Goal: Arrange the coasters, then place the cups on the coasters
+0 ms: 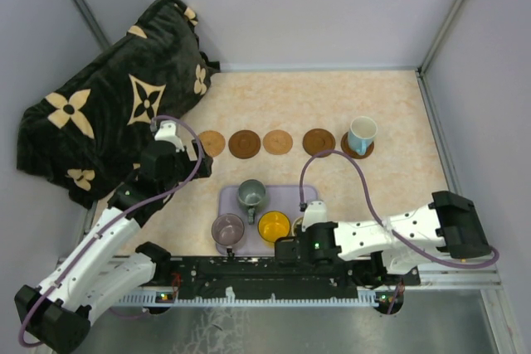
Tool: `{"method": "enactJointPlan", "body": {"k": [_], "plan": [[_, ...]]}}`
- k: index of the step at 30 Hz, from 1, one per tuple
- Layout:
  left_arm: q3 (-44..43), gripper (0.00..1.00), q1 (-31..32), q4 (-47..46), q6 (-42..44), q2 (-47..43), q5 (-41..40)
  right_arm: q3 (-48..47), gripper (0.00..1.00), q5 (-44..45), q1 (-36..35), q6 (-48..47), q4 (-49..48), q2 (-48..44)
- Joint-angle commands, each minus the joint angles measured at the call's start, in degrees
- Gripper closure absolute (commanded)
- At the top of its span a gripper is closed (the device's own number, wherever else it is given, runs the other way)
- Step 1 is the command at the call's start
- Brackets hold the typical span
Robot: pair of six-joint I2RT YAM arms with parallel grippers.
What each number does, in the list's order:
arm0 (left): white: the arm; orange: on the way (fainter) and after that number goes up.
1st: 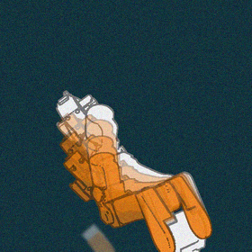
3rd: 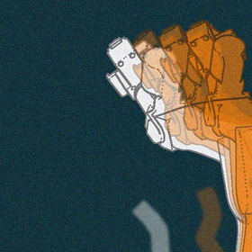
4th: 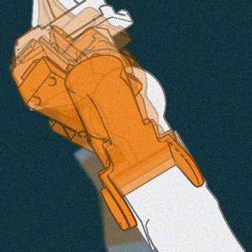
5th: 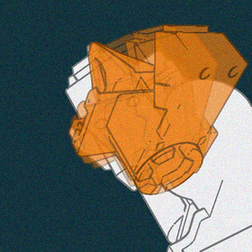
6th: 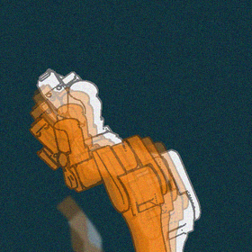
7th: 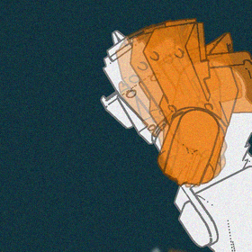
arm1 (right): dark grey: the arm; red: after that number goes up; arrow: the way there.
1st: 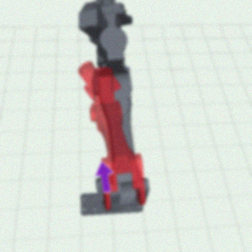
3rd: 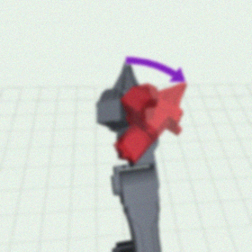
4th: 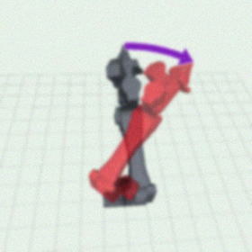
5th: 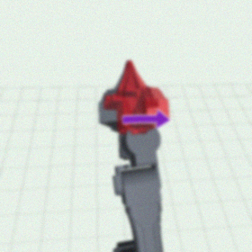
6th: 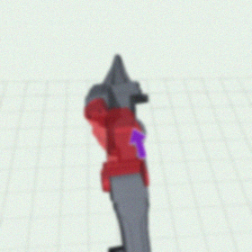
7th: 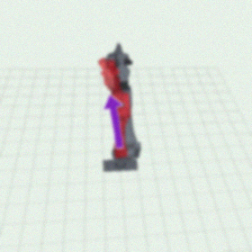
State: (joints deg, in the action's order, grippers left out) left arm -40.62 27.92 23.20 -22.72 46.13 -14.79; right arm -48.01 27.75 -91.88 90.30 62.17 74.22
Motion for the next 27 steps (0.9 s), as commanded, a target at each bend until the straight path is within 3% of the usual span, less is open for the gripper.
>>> {"method": "enactJointPlan", "body": {"k": [1, 6, 16, 27], "plan": [[0.45, 0.01, -0.12, -0.48, -0.24, -0.38, 0.92, 0.68, 0.76, 2.49, -0.41, 2.46, 2.37, 0.69], [0.51, 0.01, -0.13, -0.53, -0.26, -0.28, 0.99, 0.36, 1.00, 2.90, -0.40, 3.30, 3.40, 2.10], [0.28, 0.01, -0.14, -1.13, -0.09, 0.19, 1.16, -5.55, 1.00, 9.83, -0.51, 4.64, 11.80, 6.23], [0.46, 0.01, -0.11, -1.93, -0.18, 1.00, 1.34, -8.25, 1.00, 17.38, -0.49, 7.80, 17.96, 3.68]]}}
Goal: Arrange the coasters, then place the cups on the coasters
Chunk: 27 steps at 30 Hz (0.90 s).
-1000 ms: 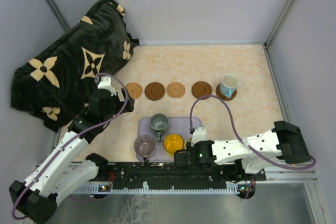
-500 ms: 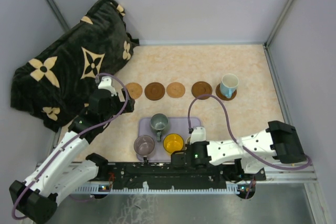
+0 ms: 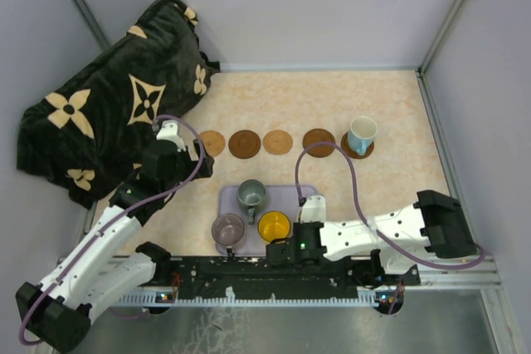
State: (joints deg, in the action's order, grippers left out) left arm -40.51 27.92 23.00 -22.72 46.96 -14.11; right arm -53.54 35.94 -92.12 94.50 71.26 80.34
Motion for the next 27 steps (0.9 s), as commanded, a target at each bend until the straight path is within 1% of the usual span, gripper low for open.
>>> {"method": "enactJointPlan", "body": {"k": [1, 7, 11, 15, 18, 20, 22, 23, 24, 26, 27], "plan": [[0.35, 0.01, -0.13, -1.81, -0.19, 0.24, 0.66, -2.82, 1.00, 10.05, -0.25, 3.85, 9.42, -2.72], [0.50, 0.01, -0.15, -1.99, -0.17, 0.24, 0.48, -4.04, 1.00, 13.15, -0.26, 5.87, 14.04, -2.71], [0.70, 0.01, -0.09, -2.42, -0.26, 0.54, 0.69, -4.22, 1.00, 16.43, -0.02, 5.72, 14.34, -3.51], [0.70, 0.01, -0.14, -2.82, -0.33, 1.06, 1.21, -4.01, 1.00, 20.37, 2.38, 4.78, 14.26, -5.62], [0.75, 0.01, -0.10, -3.05, -0.34, 1.11, 1.32, -3.83, 1.00, 23.91, 6.32, 1.93, 14.17, -7.83], [0.79, 0.01, -0.15, -3.13, -0.24, 0.95, 1.13, -3.72, 1.00, 26.47, 9.47, -2.72, 12.46, -10.11], [0.80, 0.01, -0.12, -3.30, -0.17, 1.01, 1.00, -3.63, 1.00, 28.40, 13.53, -10.96, 7.82, -12.66], [0.83, 0.01, -0.14, -3.32, -0.19, 1.09, 0.86, -3.33, 1.00, 28.87, 15.77, -17.00, 4.14, -14.31], [0.73, 0.01, -0.15, -3.23, -0.18, 1.17, 0.76, -2.81, 1.00, 29.01, 18.03, -23.00, -1.00, -16.06], [0.61, 0.01, -0.13, -3.31, -0.27, 1.22, 0.68, -0.71, 1.00, 27.35, 22.74, -37.89, -13.29, -19.98], [0.53, 0.01, -0.12, -3.38, -0.30, 1.26, 0.66, 0.63, 1.00, 24.92, 25.36, -44.33, -21.93, -21.86]]}}
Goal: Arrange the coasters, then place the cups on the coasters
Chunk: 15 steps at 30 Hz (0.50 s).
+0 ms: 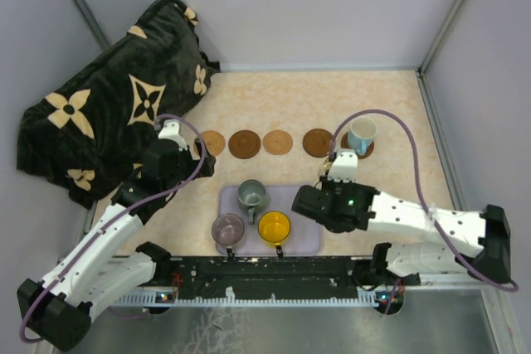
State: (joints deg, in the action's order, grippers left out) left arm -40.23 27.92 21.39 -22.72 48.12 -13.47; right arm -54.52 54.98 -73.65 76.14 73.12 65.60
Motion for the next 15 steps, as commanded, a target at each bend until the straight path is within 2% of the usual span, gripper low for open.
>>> {"method": "enactJointPlan", "body": {"k": [1, 5, 15], "plan": [[0.16, 0.01, -0.08, -1.86, -0.31, 0.05, 0.02, 3.21, 1.00, 3.58, 10.51, -31.39, -29.35, -8.82], [-0.10, 0.01, -0.14, -2.34, -0.25, 0.52, -0.24, 4.67, 1.00, -4.21, 19.20, -44.10, -41.63, -10.60], [-0.40, 0.01, -0.14, -4.16, -0.56, 2.64, -0.09, -0.43, 1.00, -10.75, 26.31, -59.79, -54.58, 2.02]]}}
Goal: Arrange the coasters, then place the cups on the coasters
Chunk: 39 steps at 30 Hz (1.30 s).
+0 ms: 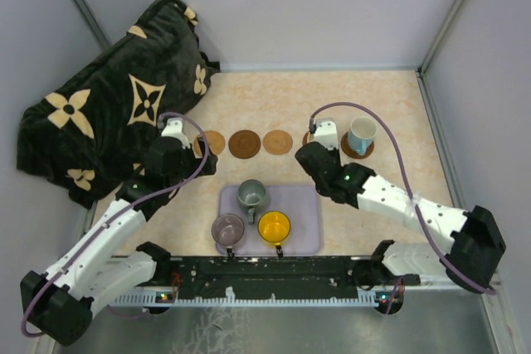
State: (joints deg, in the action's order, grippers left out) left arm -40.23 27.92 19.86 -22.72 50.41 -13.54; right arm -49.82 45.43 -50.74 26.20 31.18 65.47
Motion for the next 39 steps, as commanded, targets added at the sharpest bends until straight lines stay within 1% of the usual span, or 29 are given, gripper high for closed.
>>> {"method": "enactJointPlan", "body": {"k": [1, 6, 10, 13, 23, 39], "plan": [[-0.38, 0.01, -0.14, -2.82, -0.61, 0.39, 0.21, -5.57, 1.00, -2.43, 4.69, -10.67, -13.72, 3.03], [-0.35, 0.01, -0.15, -3.06, -0.72, 0.70, 0.27, -7.00, 1.00, -9.37, 11.69, -13.56, -18.24, 7.14], [-0.20, 0.01, -0.15, -3.48, -0.67, 1.12, 0.10, -7.84, 1.00, -11.54, 14.12, -14.93, -21.05, 10.33], [-0.21, 0.01, -0.15, -3.81, -0.76, 1.97, 0.41, -8.88, 1.00, -11.84, 15.31, -14.14, -21.89, 13.48], [0.31, 0.01, -0.15, -4.33, -0.71, 2.80, 1.40, -11.46, 1.00, -12.90, 16.49, -9.87, -21.96, 20.16], [0.69, 0.01, -0.14, -4.65, -0.59, 3.68, 1.75, -10.50, 1.00, -13.40, 18.46, -5.75, -23.79, 23.60]]}}
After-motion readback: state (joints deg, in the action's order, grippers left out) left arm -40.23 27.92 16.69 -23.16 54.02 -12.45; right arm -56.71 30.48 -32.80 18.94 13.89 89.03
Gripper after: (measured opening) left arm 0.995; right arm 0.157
